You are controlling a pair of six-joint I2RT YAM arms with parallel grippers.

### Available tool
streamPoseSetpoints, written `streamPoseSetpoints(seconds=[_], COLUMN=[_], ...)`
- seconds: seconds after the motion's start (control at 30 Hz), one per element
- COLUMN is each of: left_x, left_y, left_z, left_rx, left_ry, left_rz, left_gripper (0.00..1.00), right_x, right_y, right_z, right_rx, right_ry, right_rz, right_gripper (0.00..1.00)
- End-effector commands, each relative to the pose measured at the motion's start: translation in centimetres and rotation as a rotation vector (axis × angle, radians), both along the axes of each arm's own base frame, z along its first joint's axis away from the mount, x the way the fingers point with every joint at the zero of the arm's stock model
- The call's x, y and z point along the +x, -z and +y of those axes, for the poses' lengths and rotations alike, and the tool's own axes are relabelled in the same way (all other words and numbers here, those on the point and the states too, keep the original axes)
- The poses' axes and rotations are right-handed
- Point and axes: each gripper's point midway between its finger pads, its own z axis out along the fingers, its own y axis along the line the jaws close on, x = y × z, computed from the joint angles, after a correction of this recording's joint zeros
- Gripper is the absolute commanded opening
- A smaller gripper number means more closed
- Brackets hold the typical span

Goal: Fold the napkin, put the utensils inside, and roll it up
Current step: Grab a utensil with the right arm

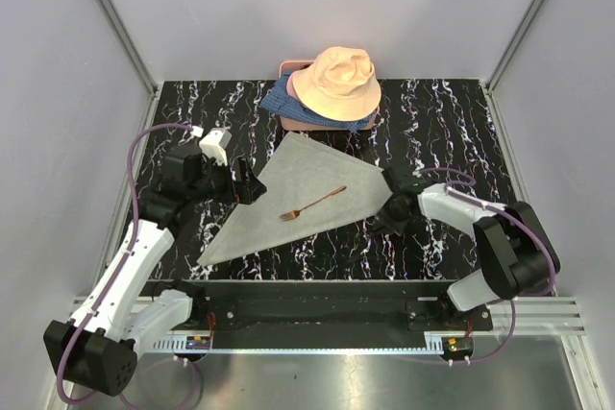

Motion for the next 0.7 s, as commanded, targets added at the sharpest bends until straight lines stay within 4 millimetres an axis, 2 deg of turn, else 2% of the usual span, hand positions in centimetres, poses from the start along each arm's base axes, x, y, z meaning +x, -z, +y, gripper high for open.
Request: streamPoseSetpoints(seconds=[0.0, 0.07, 0.17, 0.27, 0.3, 0.33, 0.4, 0.43, 0.67], left_x=[0.2, 0.2, 0.2, 0.2, 0.2, 0.2, 0.2, 0.2, 0.2], left_y=[-0.7, -0.6, -0.6, -0.5, -0.5, -0.5, -0.5, -0.4, -0.5], left_z=[-0.6, -0.5, -0.5, -0.5, -0.6, -0.6, -0.6, -0.7, -0.6], left_rx=[-0.023, -0.021, -0.019, -0.019, -0.021, -0.023, -0.025, -0.026, -0.024], left_ry=[0.026, 0.025, 0.023, 0.024, 0.028, 0.027, 0.031, 0.032, 0.03], left_rz=[-0.025, -0.025, -0.024, -0.021, -0.018, -0.016, -0.015, -0.014, -0.018], left_gripper=[0.99, 0.99, 0.99, 0.99, 0.99, 0.99, 0.99, 0.99, 0.99], right_x=[-0.2, 0.2, 0.7, 1.6, 1.4, 2.3, 2.4, 3.1, 3.7], right_y=[0.7, 0.3, -0.4, -2.1, -2.4, -3.6, -4.2, -4.8, -3.7], right_z=[3.6, 4.8, 5.2, 5.1, 4.7, 4.6, 4.0, 3.7, 3.0], right_rx=[0.02, 0.022, 0.028, 0.01, -0.01, -0.027, -0.064, -0.096, -0.174], right_ry=[0.022, -0.003, -0.015, -0.032, -0.04, -0.051, -0.066, -0.081, -0.134], right_rz=[0.037, 0.023, 0.007, -0.039, -0.032, -0.071, -0.077, -0.102, -0.073], right_gripper=[0.0, 0.0, 0.0, 0.14, 0.21, 0.25, 0.3, 0.31, 0.33])
